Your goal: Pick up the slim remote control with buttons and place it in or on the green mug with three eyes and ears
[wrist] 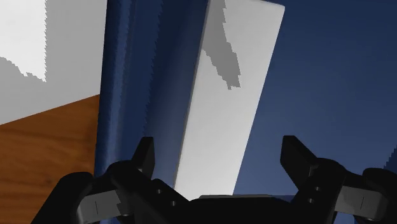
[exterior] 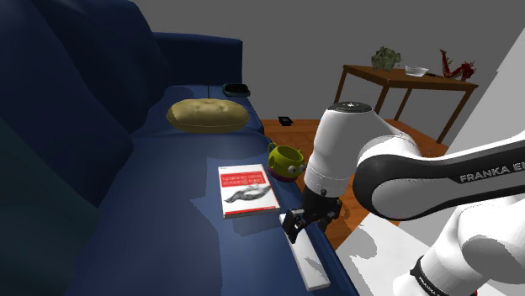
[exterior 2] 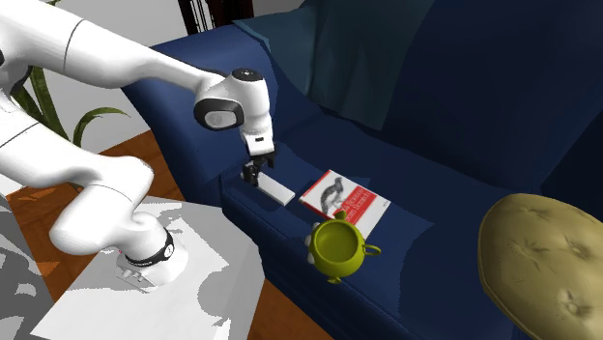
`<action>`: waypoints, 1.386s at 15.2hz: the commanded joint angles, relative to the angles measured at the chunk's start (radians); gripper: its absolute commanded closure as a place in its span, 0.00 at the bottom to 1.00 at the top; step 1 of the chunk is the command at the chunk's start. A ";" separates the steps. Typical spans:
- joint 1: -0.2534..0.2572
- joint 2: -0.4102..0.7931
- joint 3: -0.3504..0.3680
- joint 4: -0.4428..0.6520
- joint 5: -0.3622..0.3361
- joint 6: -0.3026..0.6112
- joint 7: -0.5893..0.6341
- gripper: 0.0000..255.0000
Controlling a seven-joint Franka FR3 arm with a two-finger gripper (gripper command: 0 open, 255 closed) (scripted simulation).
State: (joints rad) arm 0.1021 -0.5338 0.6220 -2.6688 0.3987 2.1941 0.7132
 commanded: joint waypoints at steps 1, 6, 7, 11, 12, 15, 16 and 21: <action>-0.001 0.022 0.021 -0.004 0.005 0.030 0.018 0.00; -0.011 0.080 0.053 -0.036 0.009 0.119 0.024 0.00; -0.015 0.101 0.064 -0.044 0.008 0.149 0.027 0.00; -0.015 0.101 0.063 -0.044 0.008 0.149 0.027 0.00; -0.015 0.101 0.063 -0.044 0.008 0.149 0.027 0.00; -0.015 0.101 0.063 -0.044 0.008 0.148 0.027 0.00; -0.015 0.101 0.063 -0.044 0.008 0.148 0.027 1.00; -0.015 0.101 0.063 -0.045 0.008 0.149 0.027 1.00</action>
State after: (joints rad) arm 0.0872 -0.4336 0.6849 -2.7126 0.4072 2.3421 0.7405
